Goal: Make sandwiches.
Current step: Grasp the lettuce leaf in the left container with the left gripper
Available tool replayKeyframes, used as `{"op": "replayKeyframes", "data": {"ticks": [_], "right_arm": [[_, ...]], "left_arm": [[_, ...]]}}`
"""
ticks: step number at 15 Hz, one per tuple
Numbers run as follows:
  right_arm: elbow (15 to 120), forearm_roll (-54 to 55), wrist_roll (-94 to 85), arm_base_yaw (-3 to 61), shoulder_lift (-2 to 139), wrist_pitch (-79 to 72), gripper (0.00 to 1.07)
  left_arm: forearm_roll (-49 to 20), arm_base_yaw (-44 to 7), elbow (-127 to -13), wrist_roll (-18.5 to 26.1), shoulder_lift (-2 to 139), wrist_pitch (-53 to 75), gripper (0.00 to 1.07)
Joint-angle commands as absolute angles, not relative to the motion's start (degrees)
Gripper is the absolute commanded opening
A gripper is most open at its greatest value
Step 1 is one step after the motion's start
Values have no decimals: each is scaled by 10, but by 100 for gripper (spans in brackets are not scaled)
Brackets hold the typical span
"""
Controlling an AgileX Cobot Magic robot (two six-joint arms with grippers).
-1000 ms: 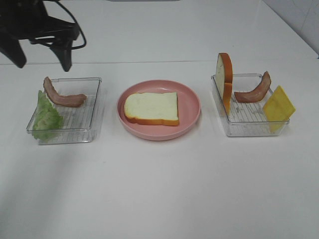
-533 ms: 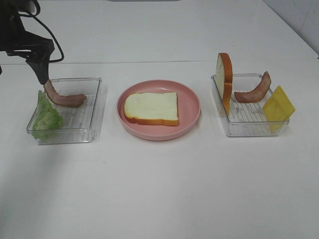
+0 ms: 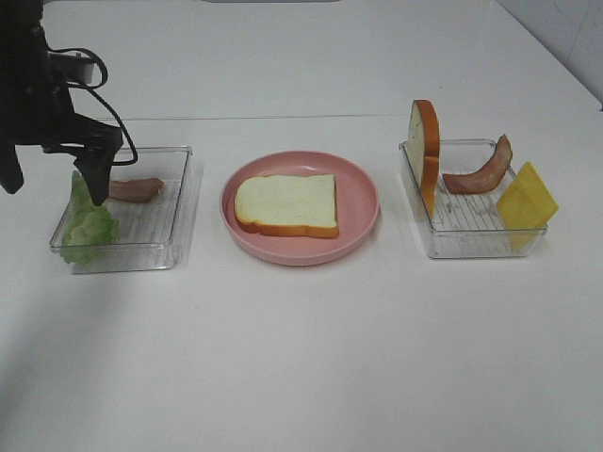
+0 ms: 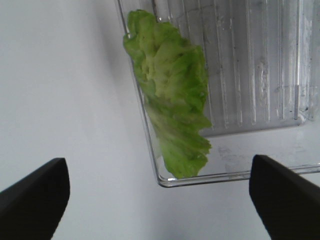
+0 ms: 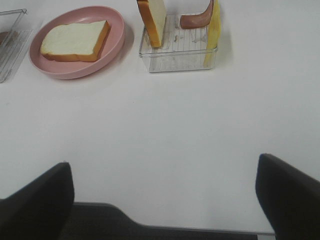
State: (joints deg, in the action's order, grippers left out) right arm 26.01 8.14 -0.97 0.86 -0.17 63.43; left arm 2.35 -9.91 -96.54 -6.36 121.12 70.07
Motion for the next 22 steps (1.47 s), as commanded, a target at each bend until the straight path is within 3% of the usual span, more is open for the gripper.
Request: {"op": "replayKeyframes", "data": {"ticks": [1,16,19,22], "right_arm": [[258,83,-15,7,-19,630,94],[258,83,-15,7,-19,630,94],[258,83,-15,7,-19,630,94],[258,83,-15,7,-19,630,94]], "left_arm": [[17,-99,-963,-67,1232,680,90],[15,-99,-964,-65,1269,650,88],[15,-99,-964,-64,1269,650,83],[13,-99,-964,-64,1269,654,71]]}}
